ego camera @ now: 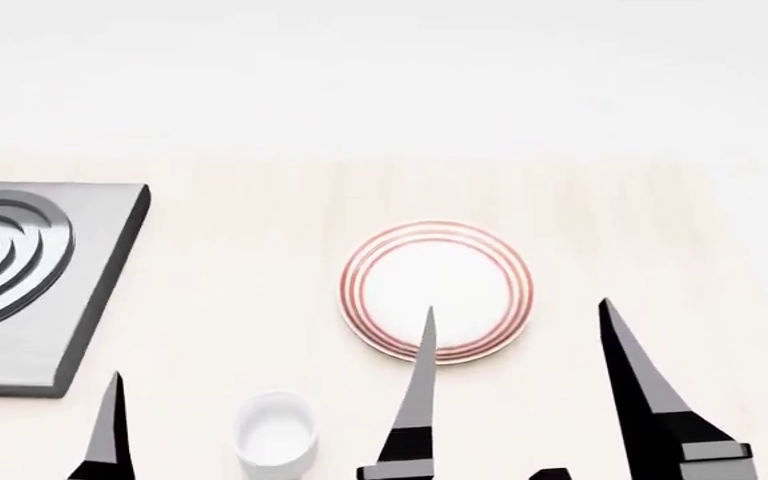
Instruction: Pick the akita bowl on the cookies box and place it on the plate.
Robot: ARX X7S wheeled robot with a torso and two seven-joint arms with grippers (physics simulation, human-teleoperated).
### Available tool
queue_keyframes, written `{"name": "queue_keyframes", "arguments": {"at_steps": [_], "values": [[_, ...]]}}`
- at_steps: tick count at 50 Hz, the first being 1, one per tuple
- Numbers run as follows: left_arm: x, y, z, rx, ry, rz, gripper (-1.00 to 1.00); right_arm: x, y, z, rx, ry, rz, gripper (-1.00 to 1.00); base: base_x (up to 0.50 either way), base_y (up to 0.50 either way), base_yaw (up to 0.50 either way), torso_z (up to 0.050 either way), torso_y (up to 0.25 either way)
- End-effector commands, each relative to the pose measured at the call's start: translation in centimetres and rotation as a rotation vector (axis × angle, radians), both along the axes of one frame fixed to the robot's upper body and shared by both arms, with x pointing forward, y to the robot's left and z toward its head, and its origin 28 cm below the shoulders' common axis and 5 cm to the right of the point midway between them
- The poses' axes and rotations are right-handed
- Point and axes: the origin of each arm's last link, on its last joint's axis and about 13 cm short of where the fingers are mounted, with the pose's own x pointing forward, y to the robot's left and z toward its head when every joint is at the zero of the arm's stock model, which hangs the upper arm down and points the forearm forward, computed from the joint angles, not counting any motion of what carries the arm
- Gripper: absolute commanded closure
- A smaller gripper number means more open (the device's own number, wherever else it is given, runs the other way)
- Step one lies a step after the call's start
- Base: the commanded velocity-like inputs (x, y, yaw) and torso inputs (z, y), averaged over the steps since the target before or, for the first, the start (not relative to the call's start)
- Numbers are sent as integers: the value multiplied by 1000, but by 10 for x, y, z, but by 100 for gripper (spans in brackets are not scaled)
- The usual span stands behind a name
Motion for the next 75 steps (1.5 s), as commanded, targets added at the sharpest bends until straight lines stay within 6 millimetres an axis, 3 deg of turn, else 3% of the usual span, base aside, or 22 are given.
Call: {"name": "queue_keyframes", "arguments": {"at_steps": [1, 51, 55, 61, 66, 75], "values": [[0, 1, 2, -1, -27, -11, -100, 0, -2, 2, -3, -21, -9, -100, 0, 0, 0, 41, -193], [-1, 1, 2, -49, -27, -34, -100, -3, -1, 3, 5, 7, 3, -100, 0, 0, 0, 36, -172], [1, 0, 0, -46, -19, -37, -100, -11, 0, 5, 110, 32, 98, -100, 0, 0, 0, 0, 0], [1, 1, -1, -43, -17, -35, -100, -35, -9, 8, 58, 97, 110, -100, 0, 0, 0, 0, 0], [2, 0, -2, -37, -16, -36, -100, -53, -15, 13, 120, 205, 171, -100, 0, 0, 0, 0, 0], [1, -1, -3, -35, -15, -37, -100, -68, -20, 21, 88, 311, 141, -100, 0, 0, 0, 0, 0]]}}
